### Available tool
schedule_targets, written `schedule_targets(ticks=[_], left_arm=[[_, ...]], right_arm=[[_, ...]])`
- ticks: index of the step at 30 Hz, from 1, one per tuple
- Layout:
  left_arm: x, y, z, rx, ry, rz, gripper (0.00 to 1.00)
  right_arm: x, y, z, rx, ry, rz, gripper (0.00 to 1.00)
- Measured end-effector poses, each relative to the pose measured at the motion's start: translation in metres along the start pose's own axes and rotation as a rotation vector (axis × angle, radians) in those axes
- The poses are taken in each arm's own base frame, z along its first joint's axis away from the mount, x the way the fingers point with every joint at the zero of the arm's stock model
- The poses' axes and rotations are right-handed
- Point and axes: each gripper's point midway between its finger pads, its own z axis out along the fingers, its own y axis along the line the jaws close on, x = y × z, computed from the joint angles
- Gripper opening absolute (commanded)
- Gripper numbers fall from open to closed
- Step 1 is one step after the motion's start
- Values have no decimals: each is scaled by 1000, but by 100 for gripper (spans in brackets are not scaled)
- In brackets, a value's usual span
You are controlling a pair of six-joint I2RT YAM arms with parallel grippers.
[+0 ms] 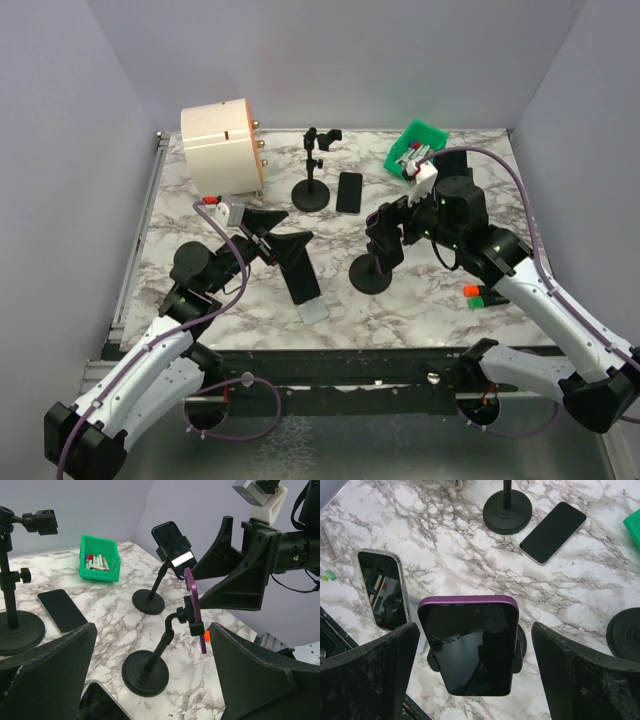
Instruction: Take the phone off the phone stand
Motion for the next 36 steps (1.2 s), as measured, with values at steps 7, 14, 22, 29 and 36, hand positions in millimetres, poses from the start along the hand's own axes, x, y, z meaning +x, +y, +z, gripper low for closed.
schedule_targets(ticks=[7,14,22,29,36], left_arm=[[0,-3,0,8,-1,0,94],[-1,-3,-1,10,-4,1,94],[-3,-4,-2,12,-10,4,95],[-3,-5,-2,14,-10,3,95],[7,-1,5,5,20,-18,83]], right_arm=[[9,-4,13,7,41,7,97],[12,-5,19,7,54,13,91],[13,-4,21,2,55,17,74],[12,-2,20,-8,56,19,47],[11,-4,12,31,74,76,34]])
